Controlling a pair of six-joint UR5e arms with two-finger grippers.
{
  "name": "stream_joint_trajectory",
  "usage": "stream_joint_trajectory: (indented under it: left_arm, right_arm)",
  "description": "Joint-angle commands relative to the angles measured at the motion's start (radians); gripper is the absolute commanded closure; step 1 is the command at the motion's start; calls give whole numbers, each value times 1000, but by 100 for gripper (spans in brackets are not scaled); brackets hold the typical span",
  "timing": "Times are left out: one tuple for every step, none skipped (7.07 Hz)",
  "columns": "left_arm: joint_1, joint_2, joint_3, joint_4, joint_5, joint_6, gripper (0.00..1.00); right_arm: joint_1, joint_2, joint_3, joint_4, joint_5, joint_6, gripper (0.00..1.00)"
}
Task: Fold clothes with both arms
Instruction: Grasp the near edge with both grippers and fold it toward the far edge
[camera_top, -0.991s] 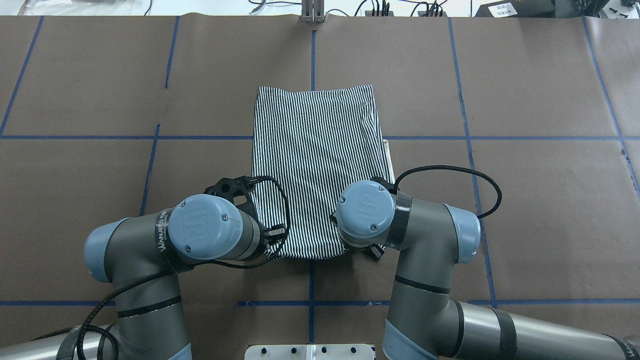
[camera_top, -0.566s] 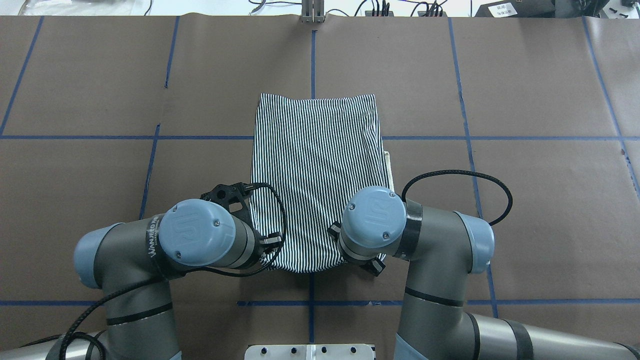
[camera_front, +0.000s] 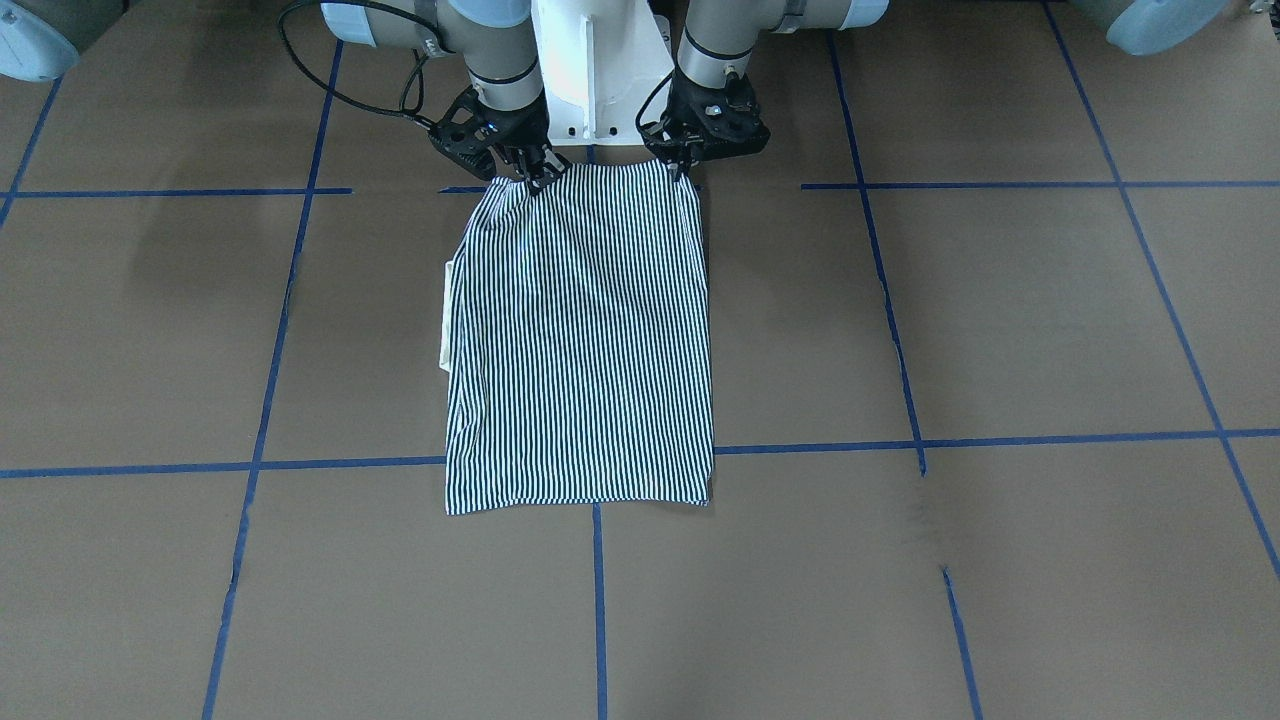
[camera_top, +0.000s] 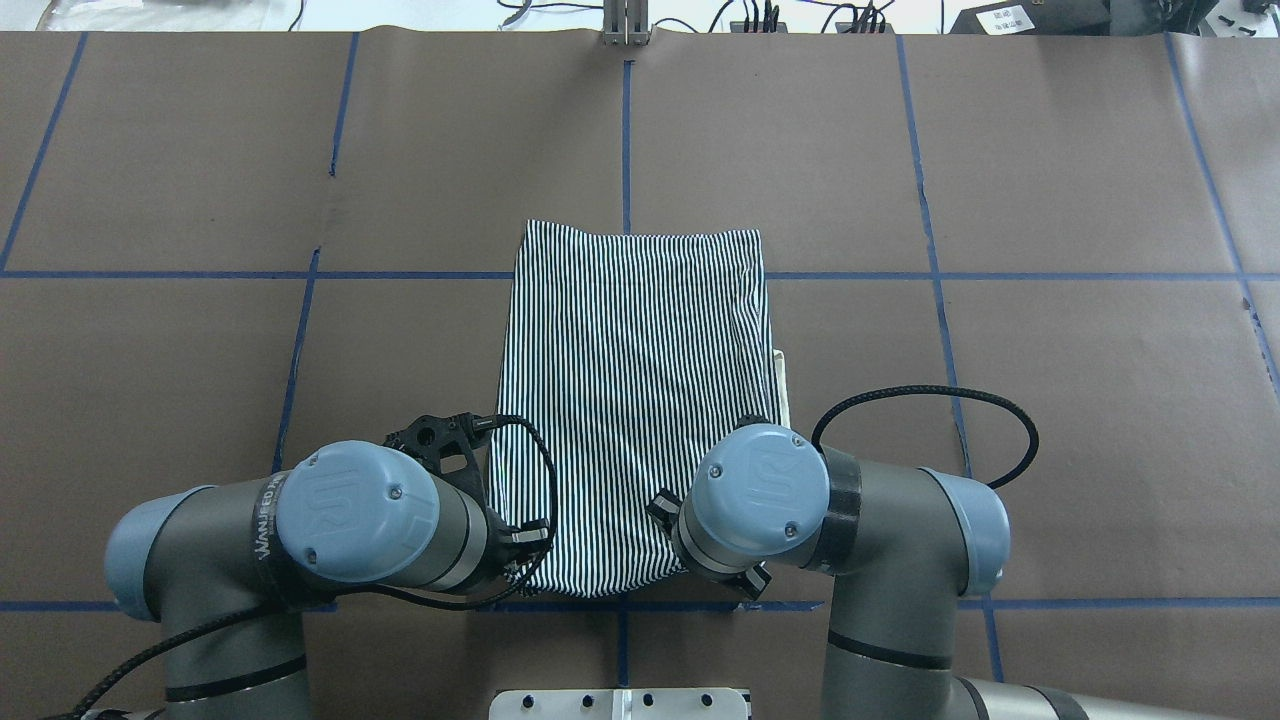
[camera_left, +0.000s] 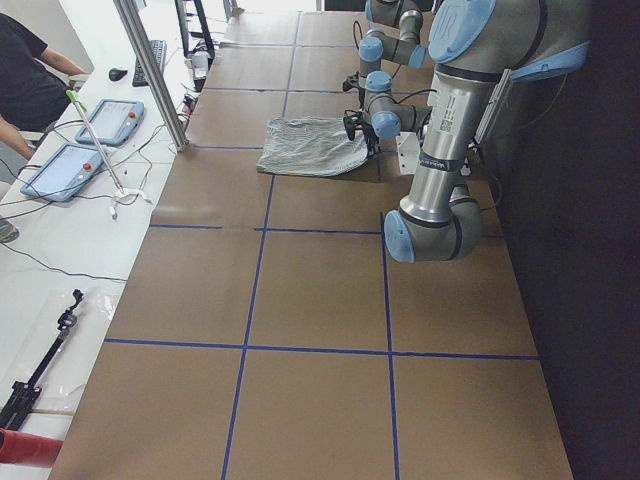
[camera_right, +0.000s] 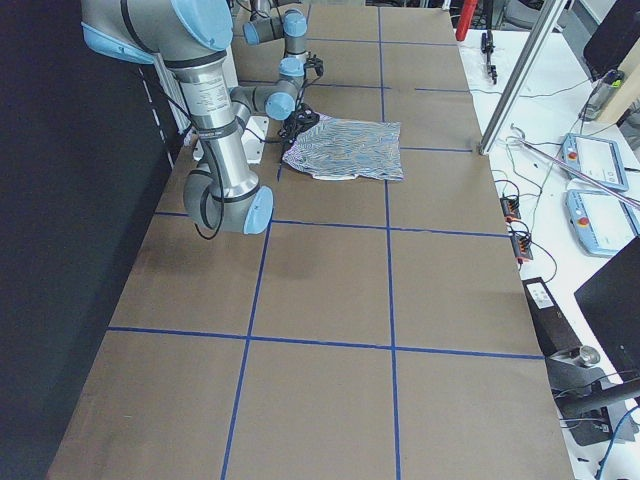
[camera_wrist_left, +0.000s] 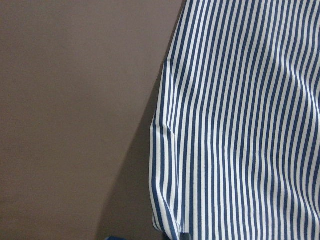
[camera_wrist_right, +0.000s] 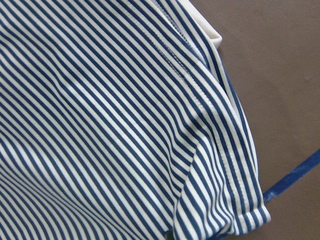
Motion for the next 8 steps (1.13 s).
stream_joint_trajectory:
  left_arm:
    - [-47, -29, 8, -9, 4, 0, 100]
    - [-103, -45, 19, -14, 2, 0, 100]
    - [-154, -68, 56, -32, 2, 0, 100]
    - [-174, -83, 133, -105, 2, -5, 100]
    - [-179, -85, 193, -188, 2, -17, 100]
    - [-190, -85, 209, -205, 2, -19, 100]
    - [-208, -89, 209, -207, 1, -19, 100]
    - [-230, -94, 219, -209, 1, -19, 100]
  right_arm:
    - [78, 12, -5, 9, -3, -35, 100]
    - [127, 27, -14, 7, -3, -84, 100]
    - [165, 30, -42, 35, -4, -113, 100]
    - [195, 56, -142, 156, -6, -117, 100]
    - [210, 88, -251, 240, -6, -120, 100]
    - [225, 102, -283, 260, -6, -133, 100]
    - [244, 112, -283, 260, -6, -135, 100]
    - [273, 125, -287, 259, -6, -138, 100]
